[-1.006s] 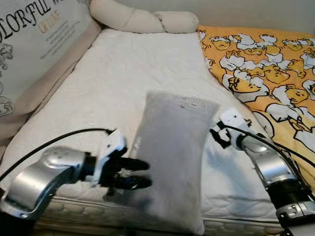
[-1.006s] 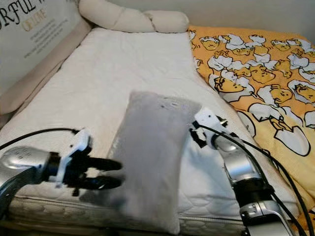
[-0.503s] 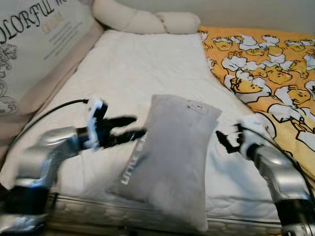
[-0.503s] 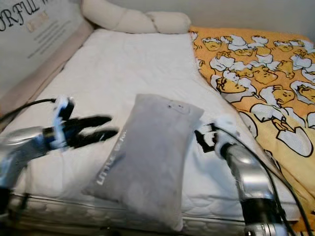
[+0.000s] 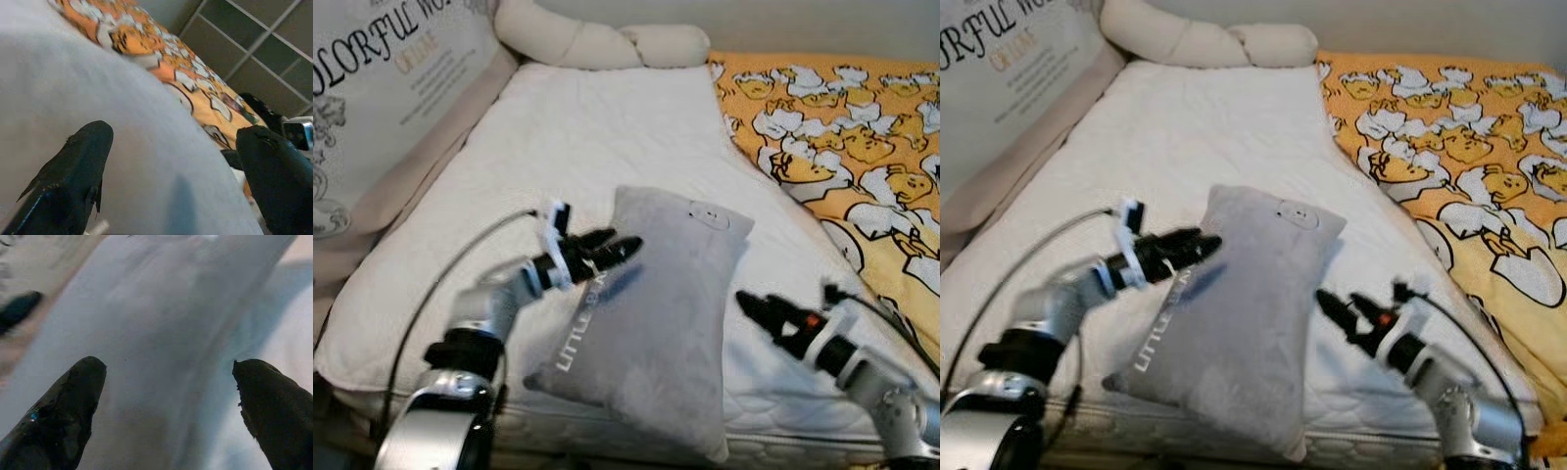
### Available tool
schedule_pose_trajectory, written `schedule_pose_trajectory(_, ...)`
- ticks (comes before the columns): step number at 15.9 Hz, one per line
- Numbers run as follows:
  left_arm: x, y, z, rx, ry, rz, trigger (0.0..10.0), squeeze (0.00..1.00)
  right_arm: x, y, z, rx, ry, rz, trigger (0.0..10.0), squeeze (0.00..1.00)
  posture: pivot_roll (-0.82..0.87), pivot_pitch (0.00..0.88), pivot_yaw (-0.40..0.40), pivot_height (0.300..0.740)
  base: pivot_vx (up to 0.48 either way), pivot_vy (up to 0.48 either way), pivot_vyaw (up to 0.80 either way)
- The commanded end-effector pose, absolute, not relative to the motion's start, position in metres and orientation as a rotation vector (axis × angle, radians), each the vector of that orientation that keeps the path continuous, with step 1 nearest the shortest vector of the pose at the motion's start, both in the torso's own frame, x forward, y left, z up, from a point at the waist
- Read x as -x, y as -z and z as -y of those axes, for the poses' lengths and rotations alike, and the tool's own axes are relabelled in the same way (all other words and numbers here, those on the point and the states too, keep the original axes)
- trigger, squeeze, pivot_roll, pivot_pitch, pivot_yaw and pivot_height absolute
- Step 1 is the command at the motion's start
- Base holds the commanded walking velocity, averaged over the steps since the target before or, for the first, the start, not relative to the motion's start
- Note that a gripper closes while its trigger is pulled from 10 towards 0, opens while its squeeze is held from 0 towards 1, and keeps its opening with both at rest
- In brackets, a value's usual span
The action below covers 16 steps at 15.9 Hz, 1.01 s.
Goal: Clean up the room
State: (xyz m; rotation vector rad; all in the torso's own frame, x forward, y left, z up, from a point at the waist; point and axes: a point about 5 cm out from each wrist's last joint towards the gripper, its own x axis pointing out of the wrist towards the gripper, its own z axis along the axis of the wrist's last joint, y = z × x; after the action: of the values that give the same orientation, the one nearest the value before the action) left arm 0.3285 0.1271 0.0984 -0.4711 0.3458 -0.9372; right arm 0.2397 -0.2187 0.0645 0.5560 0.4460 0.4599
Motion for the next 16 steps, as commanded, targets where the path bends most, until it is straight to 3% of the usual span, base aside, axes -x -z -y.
schedule_pose_trajectory(1, -0.326, -0.089, -0.123, 0.485, 0.965, -0.392, 10.0, 1.00, -0.242, -0.063, 0.207, -0.651, -0.508, -0.443, 10.0, 1.00, -0.15, 0.000, 0.070, 0.740, 0.000, 0.000, 0.00)
schedule_pose_trajectory(5, -0.323, -0.069, -0.131, 0.720, 0.849, -0.411, 10.0, 1.00, -0.249, -0.043, 0.180, -0.800, -0.541, -0.508, 10.0, 1.00, -0.14, 0.000, 0.070, 0.740, 0.000, 0.000, 0.00)
schedule_pose_trajectory(7, -0.314, -0.055, -0.121, 0.688, 0.854, -0.475, 10.0, 1.00, -0.251, -0.033, 0.173, -0.821, -0.539, -0.555, 10.0, 1.00, -0.13, 0.000, 0.064, 0.740, 0.000, 0.000, 0.00)
schedule_pose_trajectory(10, -0.300, -0.040, -0.087, 0.645, 0.957, -0.568, 10.0, 1.00, -0.254, -0.022, 0.170, -0.799, -0.496, -0.614, 10.0, 1.00, -0.14, 0.000, 0.066, 0.740, 0.000, 0.000, 0.00)
schedule_pose_trajectory(11, -0.296, -0.033, -0.080, 0.606, 0.963, -0.624, 10.0, 0.95, -0.256, -0.020, 0.170, -0.785, -0.469, -0.620, 10.0, 1.00, -0.14, 0.000, 0.069, 0.740, 0.000, 0.000, 0.00)
schedule_pose_trajectory(12, -0.293, -0.028, -0.078, 0.569, 0.953, -0.668, 7.7, 0.46, -0.259, -0.019, 0.171, -0.766, -0.456, -0.622, 10.0, 0.00, -0.14, 0.000, 0.071, 0.740, 0.000, 0.000, 0.00)
schedule_pose_trajectory(13, -0.291, -0.024, -0.077, 0.544, 0.939, -0.712, 4.3, 0.00, -0.260, -0.019, 0.169, -0.750, -0.460, -0.620, 6.3, 0.00, -0.14, 0.000, 0.077, 0.740, 0.000, 0.000, 0.00)
schedule_pose_trajectory(14, -0.292, -0.022, -0.078, 0.504, 0.926, -0.721, 2.0, 0.00, -0.262, -0.020, 0.168, -0.735, -0.459, -0.617, 2.7, 0.00, -0.14, 0.000, 0.078, 0.740, 0.000, 0.000, 0.00)
schedule_pose_trajectory(15, -0.294, -0.021, -0.082, 0.441, 0.893, -0.736, 0.0, 0.00, -0.263, -0.020, 0.168, -0.717, -0.452, -0.614, 0.0, 0.00, -0.14, 0.000, 0.077, 0.740, 0.000, 0.000, 0.00)
schedule_pose_trajectory(16, -0.295, -0.021, -0.084, 0.429, 0.888, -0.737, 0.0, 0.00, -0.264, -0.020, 0.168, -0.699, -0.444, -0.609, 0.0, 0.00, -0.13, 0.000, 0.076, 0.740, 0.000, 0.000, 0.00)
